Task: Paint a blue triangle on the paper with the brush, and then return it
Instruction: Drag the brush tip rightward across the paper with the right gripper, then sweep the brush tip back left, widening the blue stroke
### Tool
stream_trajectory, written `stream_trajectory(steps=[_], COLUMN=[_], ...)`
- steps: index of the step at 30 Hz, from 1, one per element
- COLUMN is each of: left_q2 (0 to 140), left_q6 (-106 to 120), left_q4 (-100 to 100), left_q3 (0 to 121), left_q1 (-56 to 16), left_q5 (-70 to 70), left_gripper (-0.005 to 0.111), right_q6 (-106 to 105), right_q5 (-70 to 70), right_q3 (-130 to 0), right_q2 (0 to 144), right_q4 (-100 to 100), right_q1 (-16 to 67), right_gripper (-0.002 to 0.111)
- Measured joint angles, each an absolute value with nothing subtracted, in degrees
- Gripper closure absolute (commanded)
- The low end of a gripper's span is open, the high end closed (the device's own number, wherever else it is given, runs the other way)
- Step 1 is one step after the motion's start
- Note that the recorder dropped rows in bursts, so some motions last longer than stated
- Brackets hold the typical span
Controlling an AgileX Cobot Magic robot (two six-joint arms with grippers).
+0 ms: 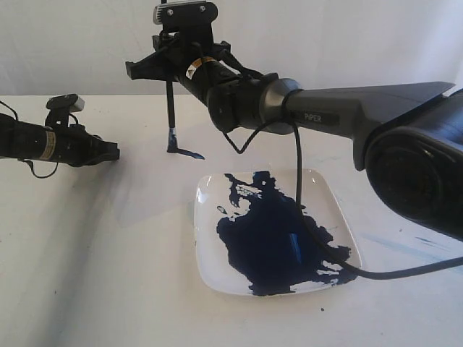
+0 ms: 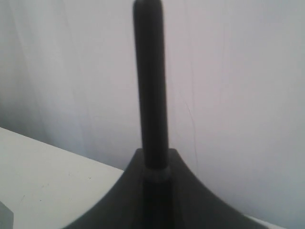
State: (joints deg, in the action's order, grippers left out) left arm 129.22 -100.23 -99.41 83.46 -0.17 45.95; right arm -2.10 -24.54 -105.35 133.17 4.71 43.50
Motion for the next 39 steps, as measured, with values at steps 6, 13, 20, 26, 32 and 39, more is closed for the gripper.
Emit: stream_trajectory(steps=[6,13,20,26,32,39], left_q2=[129.2,129.2,129.2,129.2,129.2,129.2], left_q6=[-100.2,-100.2,-100.2,-100.2,-100.2,-100.2], left_q4=[-99.4,-99.4,-99.4,-99.4,-99.4,-99.4], left_q3=[83.5,83.5,83.5,83.5,83.5,83.5], left_q1=[-0.2,-0.2,-0.2,-0.2,-0.2,-0.2], left_q5=[46.0,46.0,46.0,46.0,46.0,46.0], left_gripper=[0.107,0.107,0.107,0.107,0.107,0.107], right_q6=[-2.1,-2.1,-2.1,-1.5,-1.4,-0.4], right_q5=[-24.1,-22.5,-21.0,-20.1,-19.4,-18.6], right_q3=[-105.3,-105.3,-105.3,-105.3,-105.3,-105.3], right_q2=[133.1,132.8,132.3,132.2,132.1,132.1], right_q4=[4.8,5.1,5.5,5.5,5.7,5.7], right_q1=[43.5,43.5,43.5,43.5,43.5,43.5], right_gripper=[0.108,0.108,0.108,0.108,0.108,0.108])
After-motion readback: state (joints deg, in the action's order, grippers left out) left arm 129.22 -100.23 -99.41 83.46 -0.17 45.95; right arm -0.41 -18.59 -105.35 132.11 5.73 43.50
